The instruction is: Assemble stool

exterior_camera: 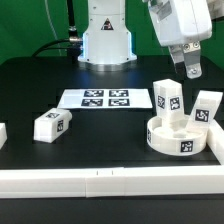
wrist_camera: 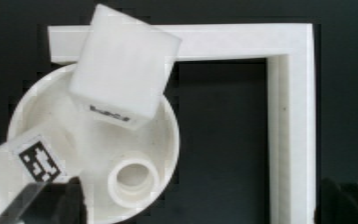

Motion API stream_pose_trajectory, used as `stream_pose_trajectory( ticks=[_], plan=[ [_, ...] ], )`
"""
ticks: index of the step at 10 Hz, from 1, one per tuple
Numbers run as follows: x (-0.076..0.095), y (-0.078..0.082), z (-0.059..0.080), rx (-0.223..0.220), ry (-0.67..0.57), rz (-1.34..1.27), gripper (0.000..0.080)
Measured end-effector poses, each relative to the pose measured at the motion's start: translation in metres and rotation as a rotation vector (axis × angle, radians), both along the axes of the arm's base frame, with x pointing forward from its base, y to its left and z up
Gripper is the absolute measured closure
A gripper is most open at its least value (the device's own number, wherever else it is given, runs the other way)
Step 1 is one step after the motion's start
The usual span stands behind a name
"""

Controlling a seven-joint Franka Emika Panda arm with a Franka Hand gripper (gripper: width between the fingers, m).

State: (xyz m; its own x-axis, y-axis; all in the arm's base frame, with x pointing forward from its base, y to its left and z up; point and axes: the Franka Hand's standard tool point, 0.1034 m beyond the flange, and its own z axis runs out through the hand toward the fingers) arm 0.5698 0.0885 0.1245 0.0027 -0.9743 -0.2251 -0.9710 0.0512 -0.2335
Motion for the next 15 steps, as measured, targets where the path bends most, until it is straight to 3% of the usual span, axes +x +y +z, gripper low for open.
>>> stream_pose_trajectory(
  ticks=[2, 5, 6, 9, 12, 15],
  plan=[
    [0.000, -0.002, -0.001, -0.010, -0.004, 0.027, 0.0151],
    [0.005, -0.052, -0.001, -0.084, -0.051, 0.176, 0.0151],
    [0.004, -0.046, -0.002, -0.078, -0.047, 0.171, 0.0151],
    [0.004, -0.046, -0.002, -0.125, -0.083, 0.347, 0.0151],
    [0.014, -0.061, -0.001, -0.292, -0.133, 0.780, 0.0151],
    [0.013, -0.064, 0.000, -0.327, -0.159, 0.969, 0.0151]
  ],
)
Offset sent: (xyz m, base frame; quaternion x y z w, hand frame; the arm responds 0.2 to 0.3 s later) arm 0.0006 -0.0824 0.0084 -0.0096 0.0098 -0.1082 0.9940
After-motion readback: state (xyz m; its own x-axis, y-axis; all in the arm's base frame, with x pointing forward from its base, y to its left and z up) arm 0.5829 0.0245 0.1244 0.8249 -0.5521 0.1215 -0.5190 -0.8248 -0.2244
